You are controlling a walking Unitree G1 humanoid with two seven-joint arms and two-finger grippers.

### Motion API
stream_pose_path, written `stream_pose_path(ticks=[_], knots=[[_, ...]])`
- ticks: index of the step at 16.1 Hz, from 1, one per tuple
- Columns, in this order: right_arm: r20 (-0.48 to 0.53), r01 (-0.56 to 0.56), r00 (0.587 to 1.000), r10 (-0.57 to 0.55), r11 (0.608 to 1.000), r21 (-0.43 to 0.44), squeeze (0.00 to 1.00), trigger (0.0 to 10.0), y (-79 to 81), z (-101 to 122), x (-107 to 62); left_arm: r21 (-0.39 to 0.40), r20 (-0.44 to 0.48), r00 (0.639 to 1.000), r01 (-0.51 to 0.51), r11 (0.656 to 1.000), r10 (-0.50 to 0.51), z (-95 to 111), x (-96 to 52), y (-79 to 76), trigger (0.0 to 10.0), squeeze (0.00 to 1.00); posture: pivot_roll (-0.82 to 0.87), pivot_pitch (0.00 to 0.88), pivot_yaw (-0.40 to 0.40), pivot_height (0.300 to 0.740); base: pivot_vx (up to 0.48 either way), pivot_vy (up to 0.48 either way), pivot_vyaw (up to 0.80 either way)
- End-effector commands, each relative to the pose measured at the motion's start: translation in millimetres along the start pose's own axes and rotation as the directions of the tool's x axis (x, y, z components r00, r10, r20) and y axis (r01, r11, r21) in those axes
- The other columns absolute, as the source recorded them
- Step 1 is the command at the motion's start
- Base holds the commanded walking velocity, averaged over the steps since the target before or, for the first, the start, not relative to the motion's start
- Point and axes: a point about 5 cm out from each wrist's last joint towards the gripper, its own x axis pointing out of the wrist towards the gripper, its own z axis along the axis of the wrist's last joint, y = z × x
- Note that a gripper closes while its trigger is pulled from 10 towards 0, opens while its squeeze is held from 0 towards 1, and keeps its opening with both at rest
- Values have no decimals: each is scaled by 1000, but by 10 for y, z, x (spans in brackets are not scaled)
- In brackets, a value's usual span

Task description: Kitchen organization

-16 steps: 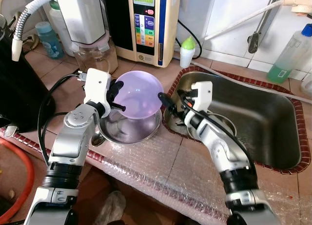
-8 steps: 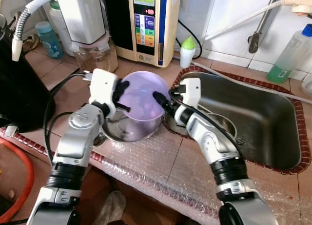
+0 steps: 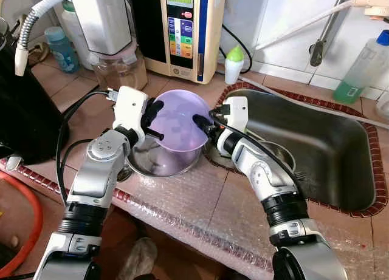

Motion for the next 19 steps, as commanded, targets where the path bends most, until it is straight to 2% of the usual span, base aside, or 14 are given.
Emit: stream_pose_path(ticks=[1, 2, 4, 8, 9, 10, 11, 12, 19], knots=[[-23, 39, 999, -39, 999, -2, 0, 0, -77, -15, -11, 24, 34, 999, -4, 1000, 3, 88, 15, 23, 0, 0, -3, 0, 25, 740, 0, 0, 0], [-10, 52, 999, -52, 999, -3, 0, 0, -92, -4, -12, 44, 34, 999, -3, 999, 1, 93, 18, 20, 1608, 0, -3, 0, 25, 740, 0, 0, 0], [-11, 54, 998, -54, 998, -8, 0, 0, -97, -3, -13, 61, 40, 999, 1, 998, -4, 100, 20, 5, 2392, 0, -6, 0, 23, 740, 0, 0, 0], [-13, 73, 997, -73, 997, -12, 0, 0, -135, -5, -23, 97, 49, 999, 8, 995, -13, 105, 15, -19, 2431, 0, -9, 0, 23, 740, 0, 0, 0], [-12, 81, 997, -81, 997, -13, 0, 0, -156, 6, -24, 96, 48, 999, 10, 995, -15, 102, 16, -23, 3804, 0, -9, 0, 23, 740, 0, 0, 0], [-8, 84, 996, -84, 996, -13, 0, 0, -162, 17, -23, 97, 47, 999, 11, 995, -16, 100, 17, -25, 4706, 0, -9, 0, 23, 740, 0, 0, 0], [8, 88, 996, -88, 996, -8, 0, 0, -172, 50, -18, 104, 46, 999, 16, 994, -21, 99, 19, -28, 6314, 0, -9, 0, 23, 740, 0, 0, 0], [32, 96, 995, -96, 995, 5, 0, 0, -177, 78, -13, 101, 49, 999, 16, 995, -21, 101, 22, -26, 10000, 1000, -9, 0, 23, 740, 0, 0, 0], [66, 107, 992, -110, 993, 48, 0, 0, -179, 107, -11, 108, 82, 997, -13, 994, 5, 151, 25, 6, 10000, 1000, -9, 0, 25, 740, 0, 0, 0]])
